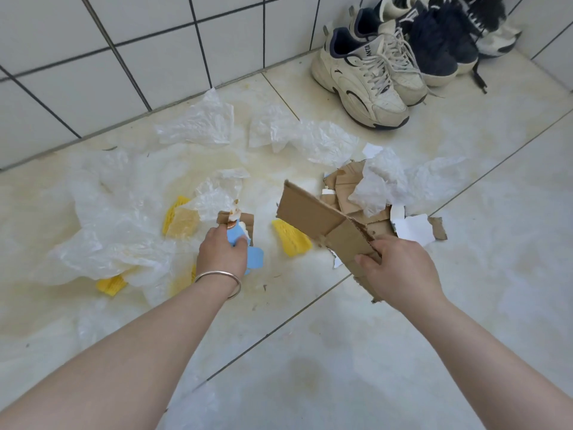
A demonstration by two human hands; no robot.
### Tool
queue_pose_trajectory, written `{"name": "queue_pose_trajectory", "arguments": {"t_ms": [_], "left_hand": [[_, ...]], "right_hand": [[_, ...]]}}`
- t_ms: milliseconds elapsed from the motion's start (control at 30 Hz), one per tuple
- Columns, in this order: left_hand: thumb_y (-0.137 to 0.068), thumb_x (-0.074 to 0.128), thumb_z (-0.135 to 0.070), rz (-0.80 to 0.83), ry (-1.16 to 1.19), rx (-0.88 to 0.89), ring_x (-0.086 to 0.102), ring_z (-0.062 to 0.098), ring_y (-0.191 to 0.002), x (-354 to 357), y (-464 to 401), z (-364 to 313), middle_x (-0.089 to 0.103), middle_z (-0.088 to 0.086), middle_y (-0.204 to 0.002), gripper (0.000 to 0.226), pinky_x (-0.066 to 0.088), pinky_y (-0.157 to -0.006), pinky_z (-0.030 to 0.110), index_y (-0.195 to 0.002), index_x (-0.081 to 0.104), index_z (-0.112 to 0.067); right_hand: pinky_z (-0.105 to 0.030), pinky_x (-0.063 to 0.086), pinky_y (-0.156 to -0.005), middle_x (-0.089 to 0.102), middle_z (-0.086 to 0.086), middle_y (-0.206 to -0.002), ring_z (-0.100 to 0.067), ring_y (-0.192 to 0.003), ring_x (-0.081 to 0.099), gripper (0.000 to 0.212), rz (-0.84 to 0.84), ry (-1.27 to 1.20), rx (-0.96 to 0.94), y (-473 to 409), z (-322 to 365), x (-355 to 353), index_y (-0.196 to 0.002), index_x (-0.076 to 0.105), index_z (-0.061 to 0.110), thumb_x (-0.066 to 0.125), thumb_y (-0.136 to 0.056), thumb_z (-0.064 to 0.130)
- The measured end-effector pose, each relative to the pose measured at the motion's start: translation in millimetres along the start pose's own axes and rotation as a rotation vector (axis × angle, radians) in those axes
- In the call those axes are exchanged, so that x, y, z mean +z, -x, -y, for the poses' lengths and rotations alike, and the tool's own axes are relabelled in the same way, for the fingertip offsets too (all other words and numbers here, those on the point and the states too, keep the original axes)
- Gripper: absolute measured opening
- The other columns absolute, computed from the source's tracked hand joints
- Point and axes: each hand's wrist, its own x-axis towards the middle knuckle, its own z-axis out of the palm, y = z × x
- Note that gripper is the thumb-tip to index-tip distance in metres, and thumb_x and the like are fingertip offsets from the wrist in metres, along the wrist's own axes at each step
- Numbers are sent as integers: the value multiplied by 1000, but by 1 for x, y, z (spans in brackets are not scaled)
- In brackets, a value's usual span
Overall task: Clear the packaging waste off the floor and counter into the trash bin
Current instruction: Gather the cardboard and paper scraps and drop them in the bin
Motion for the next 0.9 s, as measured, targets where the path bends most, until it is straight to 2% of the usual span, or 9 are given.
{"name": "queue_pose_trajectory", "arguments": {"t_ms": [67, 167, 267, 367, 500, 600, 700, 800, 900], "left_hand": [[-92, 49, -23, 17, 65, 0, 53, 36, -113, 3, 5, -5, 56, 18, -122, 36, 43, -92, 38, -124, 51, -5], [-92, 50, -22, 25, 194, -20, 54, 33, -113, 3, 14, -14, 57, 15, -124, 41, 41, -86, 31, -132, 47, -12], [-91, 52, -21, 13, 349, -83, 55, 28, -93, -5, 21, -24, 60, 11, -109, 31, 37, -76, 25, -120, 53, -12], [-90, 53, -22, 13, 465, -128, 52, 25, -81, -24, 26, -34, 57, 7, -92, 16, 37, -66, 28, -102, 55, -13], [-90, 51, -15, -92, 617, -126, 46, 23, -75, -67, 32, -48, 54, 1, -73, 7, 35, -58, 21, -93, 54, -10], [-95, 47, -16, -227, 665, -121, 46, 19, -71, -108, 42, -49, 51, -3, -75, 12, 37, -52, 11, -103, 55, -16], [-94, 49, -22, -330, 645, -135, 45, 16, -63, -150, 53, -41, 47, -3, -68, 20, 36, -52, 14, -111, 55, -14], [-93, 51, -22, -408, 578, -148, 49, 21, -78, -190, 66, -22, 55, 1, -88, 24, 36, -57, 16, -115, 54, -12], [-93, 51, -22, -436, 532, -109, 52, 22, -84, -230, 78, 8, 59, 2, -95, 28, 36, -70, 22, -118, 54, -13]], "right_hand": [[-32, 40, -53, 42, 4, -58, -23, -60, 49, 38, 5, -148, 56, 2, 2, 1, -53, 44, 11, 57, -86, 25], [-36, 51, -72, 60, 2, -67, -25, -76, 60, 25, 48, -518, 250, 1, 4, -3, -68, 62, 12, 61, -86, 28], [-41, 53, -85, 69, 4, -82, -23, -89, 66, 12, 140, -936, 367, -1, 14, -6, -75, 68, 21, 65, -84, 27], [-42, 54, -88, 72, 4, -88, -20, -91, 67, 7, 255, -1129, 375, -5, 36, -3, -81, 69, 20, 66, -83, 25], [-47, 52, -92, 73, 0, -91, -23, -91, 68, 8, 390, -1164, 305, -17, 79, -8, -85, 69, 18, 67, -83, 25], [-50, 53, -90, 74, -1, -90, -25, -91, 68, 9, 475, -1140, 235, -21, 113, -19, -85, 69, 18, 66, -83, 26], [-46, 54, -88, 75, -4, -92, -25, -90, 69, 13, 529, -1056, 96, -16, 151, -31, -88, 71, 14, 66, -84, 25], [-35, 55, -77, 74, -6, -90, -23, -84, 69, 10, 596, -997, -23, -3, 190, -42, -88, 70, 13, 64, -86, 20], [-40, 54, -80, 73, -8, -96, -26, -90, 68, 12, 601, -934, -149, 11, 235, -50, -93, 69, 14, 64, -85, 22]]}}
